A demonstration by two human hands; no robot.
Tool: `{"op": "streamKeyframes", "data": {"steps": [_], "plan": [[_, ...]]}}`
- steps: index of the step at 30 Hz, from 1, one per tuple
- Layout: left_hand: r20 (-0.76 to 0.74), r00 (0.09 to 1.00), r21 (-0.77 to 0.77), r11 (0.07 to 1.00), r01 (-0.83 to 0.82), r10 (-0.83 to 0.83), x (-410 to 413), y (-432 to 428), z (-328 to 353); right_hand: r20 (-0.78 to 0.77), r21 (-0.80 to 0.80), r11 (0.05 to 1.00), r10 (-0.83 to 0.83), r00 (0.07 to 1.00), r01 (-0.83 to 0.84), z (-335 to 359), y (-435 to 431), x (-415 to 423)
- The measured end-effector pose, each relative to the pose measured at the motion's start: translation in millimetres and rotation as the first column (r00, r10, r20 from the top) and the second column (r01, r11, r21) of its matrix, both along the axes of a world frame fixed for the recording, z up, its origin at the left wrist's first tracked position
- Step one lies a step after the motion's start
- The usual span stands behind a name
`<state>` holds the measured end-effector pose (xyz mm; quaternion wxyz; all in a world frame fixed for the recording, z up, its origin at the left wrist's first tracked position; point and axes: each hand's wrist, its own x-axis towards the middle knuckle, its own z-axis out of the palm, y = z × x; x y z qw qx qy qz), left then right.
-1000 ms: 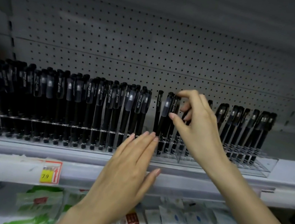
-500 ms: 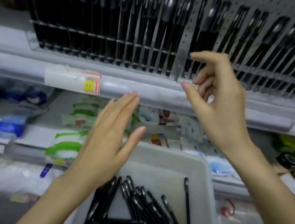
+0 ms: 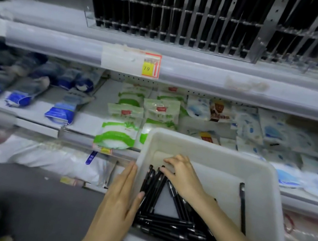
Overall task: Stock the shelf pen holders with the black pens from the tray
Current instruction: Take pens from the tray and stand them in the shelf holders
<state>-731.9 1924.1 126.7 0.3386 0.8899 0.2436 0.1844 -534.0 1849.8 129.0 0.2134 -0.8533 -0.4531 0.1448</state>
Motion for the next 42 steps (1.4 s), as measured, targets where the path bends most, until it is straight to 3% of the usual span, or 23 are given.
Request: {"op": "streamKeyframes", "data": {"steps": [5,11,15,18,28,35,37,39,42], "plan": [[0.020,1.000,-0.051,0.999,-0.010,0.011,0.9,-0.1,-2.3,0.018,0.009,1.000,0.009,1.000,-0.010,-10.6,0.4,-7.2],[0.050,0.999,-0.072,0.997,-0.017,0.021,-1.2,-2.9,-4.7,-0.189,0.141,0.990,0.003,0.982,0.024,-15.5,-0.2,-28.2],[0.051,0.999,-0.073,0.997,-0.014,0.018,-2.7,-4.0,-5.1,-0.039,0.036,0.991,-0.128,0.991,0.129,-19.8,-2.9,-22.2],[0.064,0.998,-0.077,0.997,-0.014,0.019,-3.2,-3.8,-5.6,0.039,-0.067,0.992,-0.105,0.994,0.107,-22.7,-7.8,-20.5],[0.060,0.998,-0.068,0.997,-0.027,0.031,-3.1,-4.5,-6.3,0.098,-0.089,0.991,-0.092,0.991,0.101,-25.5,-4.2,-31.9],[0.075,0.996,-0.116,0.993,-0.038,0.047,-1.5,-6.6,-6.0,0.061,0.044,0.996,-0.085,0.995,0.082,-26.5,-10.4,-31.3],[0.075,0.996,-0.112,0.993,-0.042,0.051,-1.5,-6.8,-5.9,-0.040,0.156,0.986,-0.056,0.998,0.062,-25.2,-12.5,-31.5],[0.080,0.995,-0.117,0.992,-0.048,0.057,-1.8,-6.6,-5.7,-0.288,0.272,0.956,-0.025,0.957,0.107,-20.4,-12.2,-35.3],[0.077,0.994,-0.135,0.989,-0.061,0.072,-1.6,-6.4,-5.6,-0.659,0.341,0.897,0.013,0.752,0.283,-16.3,-8.2,-44.1]]}}
